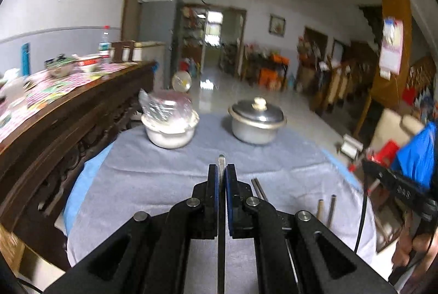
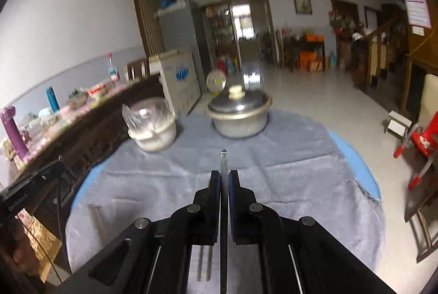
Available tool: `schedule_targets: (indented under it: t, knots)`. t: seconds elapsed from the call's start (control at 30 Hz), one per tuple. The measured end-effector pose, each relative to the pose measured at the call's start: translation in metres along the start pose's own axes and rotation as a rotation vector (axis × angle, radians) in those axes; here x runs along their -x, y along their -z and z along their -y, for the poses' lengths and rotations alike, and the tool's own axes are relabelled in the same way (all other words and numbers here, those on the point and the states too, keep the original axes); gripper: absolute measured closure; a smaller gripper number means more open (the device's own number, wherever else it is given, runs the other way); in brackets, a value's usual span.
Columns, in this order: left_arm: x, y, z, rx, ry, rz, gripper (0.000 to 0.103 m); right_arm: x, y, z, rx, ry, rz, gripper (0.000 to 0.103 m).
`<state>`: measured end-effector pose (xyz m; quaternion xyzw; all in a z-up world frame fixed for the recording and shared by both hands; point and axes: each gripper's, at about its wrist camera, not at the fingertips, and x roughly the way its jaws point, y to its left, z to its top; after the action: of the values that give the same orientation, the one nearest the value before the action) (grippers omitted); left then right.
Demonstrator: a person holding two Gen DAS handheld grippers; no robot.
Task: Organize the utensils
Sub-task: 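Lift both held chopsticks and carry them over the gray cup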
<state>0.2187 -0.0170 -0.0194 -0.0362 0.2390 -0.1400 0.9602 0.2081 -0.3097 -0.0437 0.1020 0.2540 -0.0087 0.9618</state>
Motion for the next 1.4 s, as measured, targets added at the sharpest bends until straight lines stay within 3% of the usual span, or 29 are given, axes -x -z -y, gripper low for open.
schedule_targets:
  t: [0.27, 0.77, 1.1, 1.4]
  knots:
    - [0.033, 0.013, 0.003, 0.097, -0.023, 0.103, 0.098, 0.058, 0.015, -0.001, -0.082, -0.023, 0.138, 0.096]
    - [0.078, 0.010, 0.013, 0.214, 0.062, 0.246, 0.098, 0.110, 0.025, -0.003, -0.166, -0.137, 0.349, 0.096]
    - [0.079, 0.010, 0.017, 0.279, 0.097, 0.263, 0.098, 0.128, 0.029, -0.007, -0.207, -0.201, 0.425, 0.096]
    - [0.074, 0.011, 0.025, 0.296, 0.091, 0.268, 0.098, 0.128, 0.030, -0.018, -0.210, -0.206, 0.459, 0.096]
